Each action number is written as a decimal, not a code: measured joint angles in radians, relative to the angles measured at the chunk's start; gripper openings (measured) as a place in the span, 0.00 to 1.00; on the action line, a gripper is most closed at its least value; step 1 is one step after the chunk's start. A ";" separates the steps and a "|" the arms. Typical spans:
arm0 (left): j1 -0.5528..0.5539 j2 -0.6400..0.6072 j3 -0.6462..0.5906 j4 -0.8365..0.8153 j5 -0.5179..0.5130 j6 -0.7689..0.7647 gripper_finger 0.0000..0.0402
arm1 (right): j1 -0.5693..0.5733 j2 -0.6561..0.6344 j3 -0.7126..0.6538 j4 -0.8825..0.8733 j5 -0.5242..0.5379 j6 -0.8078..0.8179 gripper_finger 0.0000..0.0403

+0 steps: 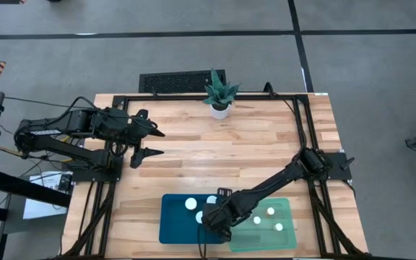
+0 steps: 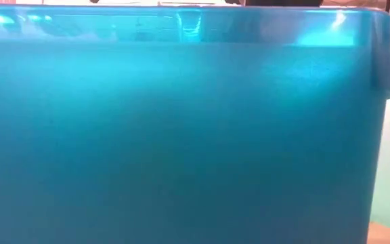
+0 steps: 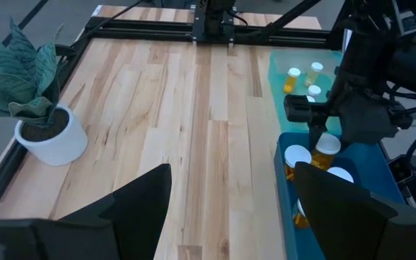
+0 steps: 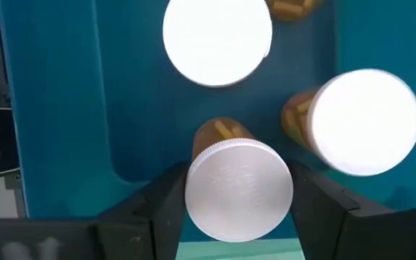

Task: Pick and place medicine bottles into bin by pill shape (circle, oval)
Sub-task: Put the large orange pill bottle into the blue bin, then return to Home Position

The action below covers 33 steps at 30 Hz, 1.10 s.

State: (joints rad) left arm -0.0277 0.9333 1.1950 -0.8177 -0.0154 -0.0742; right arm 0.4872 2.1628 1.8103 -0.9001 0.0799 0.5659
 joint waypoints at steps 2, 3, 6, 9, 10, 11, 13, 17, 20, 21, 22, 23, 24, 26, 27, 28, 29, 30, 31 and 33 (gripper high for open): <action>0.000 0.000 0.000 0.000 0.000 0.000 0.71 | -0.003 0.000 0.000 0.000 0.000 -0.002 0.56; 0.000 0.000 0.000 0.000 0.000 0.000 0.71 | -0.003 0.000 0.000 -0.001 0.000 -0.002 0.57; 0.000 0.000 0.000 0.000 0.000 0.000 0.71 | -0.004 0.000 0.000 0.000 0.000 -0.002 0.61; 0.000 0.000 0.000 0.000 0.000 0.000 0.71 | -0.004 0.000 0.000 0.003 0.000 -0.002 0.64; 0.000 0.000 0.000 0.000 0.000 -0.001 0.71 | -0.004 0.000 0.000 0.003 0.000 -0.002 0.64; 0.000 0.000 0.000 0.000 0.000 -0.001 0.71 | -0.004 0.000 0.000 0.003 0.000 -0.002 0.65; 0.000 0.000 0.000 0.000 0.000 -0.001 0.71 | -0.003 0.000 0.000 0.003 -0.001 -0.002 0.65; 0.000 0.000 0.000 0.000 0.000 -0.001 0.71 | -0.004 0.000 0.000 0.004 -0.001 0.000 0.66; 0.000 0.000 0.000 0.000 0.000 -0.001 0.71 | -0.005 -0.004 0.014 -0.013 -0.003 -0.005 0.66; 0.000 0.000 0.000 0.000 0.000 -0.001 0.71 | -0.005 -0.005 0.027 -0.021 -0.003 -0.011 0.66; 0.000 0.000 0.000 0.000 0.000 -0.004 0.71 | -0.006 -0.006 0.046 -0.031 -0.003 -0.018 0.66; 0.000 0.000 0.000 0.000 0.000 -0.009 0.71 | -0.006 -0.008 0.066 -0.049 -0.003 -0.028 0.66; 0.000 0.000 0.000 0.000 0.000 -0.014 0.71 | -0.006 -0.008 0.087 -0.072 -0.003 -0.042 0.66; 0.000 0.000 0.000 0.000 0.000 -0.024 0.71 | -0.007 -0.008 0.132 -0.128 -0.003 -0.068 0.66; 0.000 0.000 0.000 0.000 0.000 -0.031 0.71 | -0.011 -0.008 0.156 -0.159 -0.003 -0.084 0.66; 0.000 0.000 0.000 0.001 0.000 -0.040 0.71 | -0.013 -0.008 0.184 -0.198 -0.003 -0.101 0.66; 0.000 0.000 0.000 0.001 0.000 -0.046 0.71 | -0.016 -0.011 0.213 -0.244 -0.001 -0.120 0.66; 0.000 0.000 0.000 0.001 0.000 -0.055 0.71 | -0.019 -0.020 0.238 -0.289 0.009 -0.142 0.66; 0.000 0.000 0.000 0.002 0.000 -0.065 0.71 | -0.024 -0.032 0.265 -0.323 0.024 -0.166 0.66; 0.000 -0.003 0.000 0.012 0.000 -0.088 0.71 | -0.037 -0.071 0.302 -0.384 0.060 -0.214 0.66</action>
State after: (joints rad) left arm -0.0277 0.9300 1.1950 -0.8057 -0.0152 -0.1620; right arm 0.4503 2.0915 2.1123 -1.2838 0.1400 0.3515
